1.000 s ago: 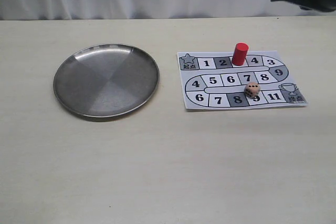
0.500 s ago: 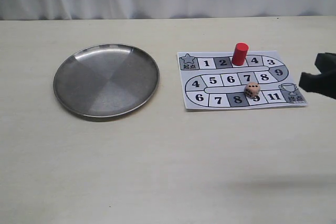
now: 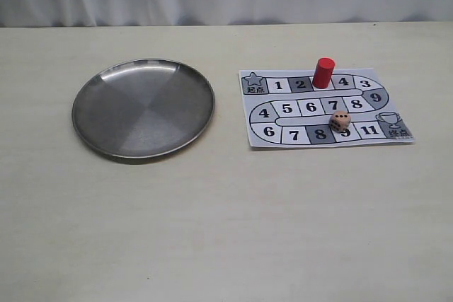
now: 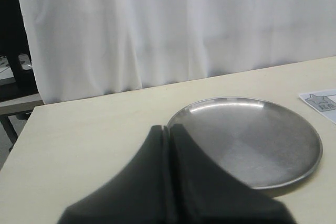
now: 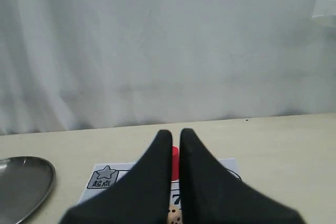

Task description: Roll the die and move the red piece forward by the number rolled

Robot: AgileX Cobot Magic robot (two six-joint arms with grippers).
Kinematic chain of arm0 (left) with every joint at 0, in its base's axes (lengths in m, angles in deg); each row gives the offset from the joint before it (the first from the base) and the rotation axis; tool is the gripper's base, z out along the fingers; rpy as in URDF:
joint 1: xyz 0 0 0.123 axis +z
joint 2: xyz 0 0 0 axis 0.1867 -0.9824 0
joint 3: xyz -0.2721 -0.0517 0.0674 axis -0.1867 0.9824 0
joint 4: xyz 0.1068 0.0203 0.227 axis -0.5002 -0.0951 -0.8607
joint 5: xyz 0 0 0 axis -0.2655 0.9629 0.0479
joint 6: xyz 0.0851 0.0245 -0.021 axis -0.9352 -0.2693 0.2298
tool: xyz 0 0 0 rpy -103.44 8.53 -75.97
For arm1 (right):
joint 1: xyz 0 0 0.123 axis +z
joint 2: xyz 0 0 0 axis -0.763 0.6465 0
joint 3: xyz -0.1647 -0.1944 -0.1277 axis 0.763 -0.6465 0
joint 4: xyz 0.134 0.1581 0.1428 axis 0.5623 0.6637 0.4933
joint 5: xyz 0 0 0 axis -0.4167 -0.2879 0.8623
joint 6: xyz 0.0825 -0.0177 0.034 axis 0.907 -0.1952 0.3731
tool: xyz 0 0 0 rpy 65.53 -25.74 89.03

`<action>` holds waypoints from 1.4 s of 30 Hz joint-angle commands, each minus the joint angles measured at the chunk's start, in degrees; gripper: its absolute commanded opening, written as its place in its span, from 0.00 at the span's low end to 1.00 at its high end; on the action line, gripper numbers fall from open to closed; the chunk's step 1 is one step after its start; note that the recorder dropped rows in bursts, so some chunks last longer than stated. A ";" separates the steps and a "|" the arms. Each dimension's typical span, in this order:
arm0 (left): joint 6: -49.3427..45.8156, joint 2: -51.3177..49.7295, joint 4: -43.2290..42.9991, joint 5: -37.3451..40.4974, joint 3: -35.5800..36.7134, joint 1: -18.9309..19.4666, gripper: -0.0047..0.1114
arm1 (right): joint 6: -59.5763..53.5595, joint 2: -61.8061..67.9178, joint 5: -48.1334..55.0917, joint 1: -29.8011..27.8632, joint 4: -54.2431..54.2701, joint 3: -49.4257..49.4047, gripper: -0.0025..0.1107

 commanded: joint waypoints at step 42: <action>0.14 0.06 0.20 -0.49 0.10 -0.03 0.04 | -0.84 -22.21 24.86 -0.28 -0.12 -2.96 0.06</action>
